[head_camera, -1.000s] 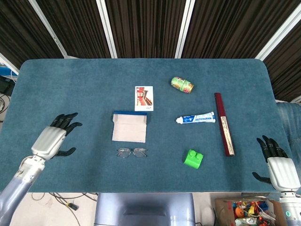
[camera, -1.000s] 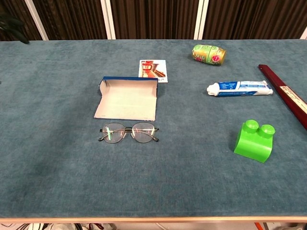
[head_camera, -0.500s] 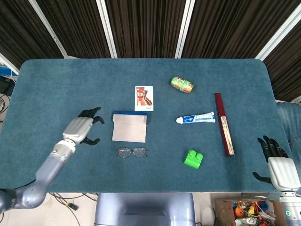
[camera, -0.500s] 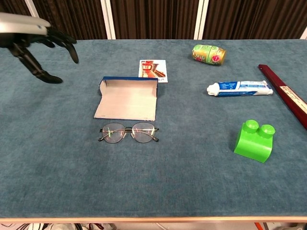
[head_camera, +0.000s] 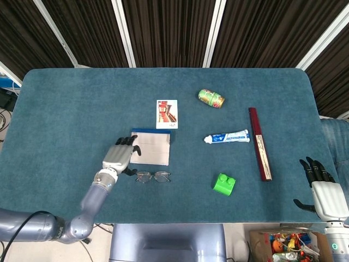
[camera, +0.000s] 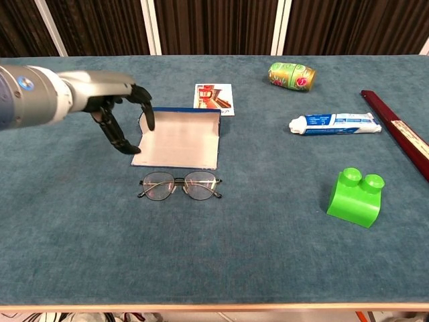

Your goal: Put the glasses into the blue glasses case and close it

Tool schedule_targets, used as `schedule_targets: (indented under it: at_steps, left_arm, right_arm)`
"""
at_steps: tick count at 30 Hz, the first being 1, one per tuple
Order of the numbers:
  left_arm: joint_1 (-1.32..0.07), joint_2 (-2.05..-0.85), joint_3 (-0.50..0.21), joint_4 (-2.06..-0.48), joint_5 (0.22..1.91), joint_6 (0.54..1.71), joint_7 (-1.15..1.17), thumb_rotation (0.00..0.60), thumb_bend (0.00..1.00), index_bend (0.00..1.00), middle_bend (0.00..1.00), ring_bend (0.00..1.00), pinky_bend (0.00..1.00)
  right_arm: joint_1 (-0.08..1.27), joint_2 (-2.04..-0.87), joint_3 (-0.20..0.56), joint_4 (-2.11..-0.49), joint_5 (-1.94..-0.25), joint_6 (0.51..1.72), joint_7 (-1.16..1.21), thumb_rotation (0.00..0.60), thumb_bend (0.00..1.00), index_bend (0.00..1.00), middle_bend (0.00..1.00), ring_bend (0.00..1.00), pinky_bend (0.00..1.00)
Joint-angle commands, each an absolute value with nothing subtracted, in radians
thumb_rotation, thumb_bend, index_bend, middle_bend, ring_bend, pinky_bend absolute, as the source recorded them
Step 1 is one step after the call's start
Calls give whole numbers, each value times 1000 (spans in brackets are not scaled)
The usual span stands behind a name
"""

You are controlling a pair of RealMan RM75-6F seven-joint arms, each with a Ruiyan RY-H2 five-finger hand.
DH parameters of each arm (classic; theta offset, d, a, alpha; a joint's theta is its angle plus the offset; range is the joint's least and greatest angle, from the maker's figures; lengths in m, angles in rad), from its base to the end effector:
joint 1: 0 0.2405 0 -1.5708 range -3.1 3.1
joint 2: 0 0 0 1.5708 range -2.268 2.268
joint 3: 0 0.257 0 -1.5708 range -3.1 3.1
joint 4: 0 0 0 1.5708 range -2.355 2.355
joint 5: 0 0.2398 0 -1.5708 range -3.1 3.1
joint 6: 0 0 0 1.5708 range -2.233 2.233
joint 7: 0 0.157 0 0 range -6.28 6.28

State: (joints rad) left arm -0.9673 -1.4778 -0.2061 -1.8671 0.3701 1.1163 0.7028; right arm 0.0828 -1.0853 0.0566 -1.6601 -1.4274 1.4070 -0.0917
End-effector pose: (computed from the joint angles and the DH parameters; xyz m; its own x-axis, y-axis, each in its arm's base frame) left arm -0.0847 0.3312 -0.0471 0.3616 0.4955 0.7897 0.9316 -0.1583 -0.3272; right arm -0.3308 -0.1962 0.1322 0.4534 -0.0806 0.8876 -0.8872 0.0542 0.4581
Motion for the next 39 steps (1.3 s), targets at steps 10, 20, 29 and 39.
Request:
schedule_targets:
  at_steps: [10,20,29,39]
  left_arm:
    - [-1018,-1625,-191,-1794,351,1173,751,600,237,447,58,0,0]
    - [-1030,-1677,-191,-1743,348,1175,776,600,264,464,66,0,0]
    - [-1033,-1700,-196,-1723,344,1177,791,600,276,485,69,0,0]
    - [-1036,-1731,-194,-1692,349,1182,807,600,276,517,85,0,0]
  right_arm:
    - [84,-1083,58,-1660,-1423,1403,-85,600,61,0,0,0,226]
    - [85,-1080,57,-1666,-1415,1394,-86,600,62,0,0,0,226]
    - [87,-1077,57,-1669,-1411,1390,-87,600,61,0,0,0,226]
    - [87,-1076,56,-1669,-1412,1389,-87,600,62,0,0,0,226]
